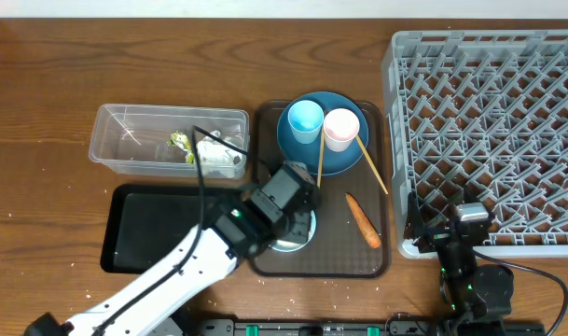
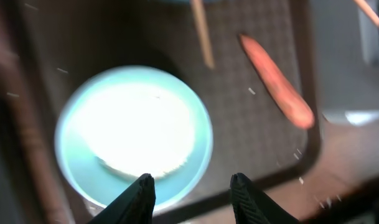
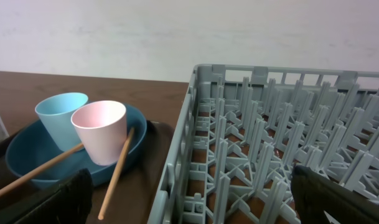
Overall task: Sort waste into correct bins and load items into the dishwasher rack
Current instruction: 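Move the left gripper over the light-blue rice bowl and lower, then grasp the rim of the rice bowl with the left gripper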
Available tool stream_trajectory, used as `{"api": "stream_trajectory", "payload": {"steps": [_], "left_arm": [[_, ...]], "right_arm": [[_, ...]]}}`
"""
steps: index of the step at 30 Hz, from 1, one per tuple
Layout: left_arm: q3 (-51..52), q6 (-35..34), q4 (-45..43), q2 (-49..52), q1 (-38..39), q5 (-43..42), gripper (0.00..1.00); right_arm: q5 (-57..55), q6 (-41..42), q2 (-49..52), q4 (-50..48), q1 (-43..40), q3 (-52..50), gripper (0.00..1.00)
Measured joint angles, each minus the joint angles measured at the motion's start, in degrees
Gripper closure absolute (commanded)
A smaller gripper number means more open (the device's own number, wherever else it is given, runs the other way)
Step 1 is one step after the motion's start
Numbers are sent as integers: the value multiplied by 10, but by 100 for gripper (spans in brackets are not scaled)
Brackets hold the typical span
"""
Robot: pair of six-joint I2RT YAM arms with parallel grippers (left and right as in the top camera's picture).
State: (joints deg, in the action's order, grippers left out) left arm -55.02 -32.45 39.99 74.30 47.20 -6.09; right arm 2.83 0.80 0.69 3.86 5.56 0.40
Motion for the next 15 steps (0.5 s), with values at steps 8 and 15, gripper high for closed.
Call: {"api": "stream_trajectory", "payload": {"steps": [8, 15], "left_arm": [[0, -12, -30, 50, 58, -11, 58], [0, -21, -44, 119, 85, 14, 58]], "right_arm": [[0, 0, 0, 0, 0, 0, 1], [0, 0, 0, 0, 0, 0, 1]]}}
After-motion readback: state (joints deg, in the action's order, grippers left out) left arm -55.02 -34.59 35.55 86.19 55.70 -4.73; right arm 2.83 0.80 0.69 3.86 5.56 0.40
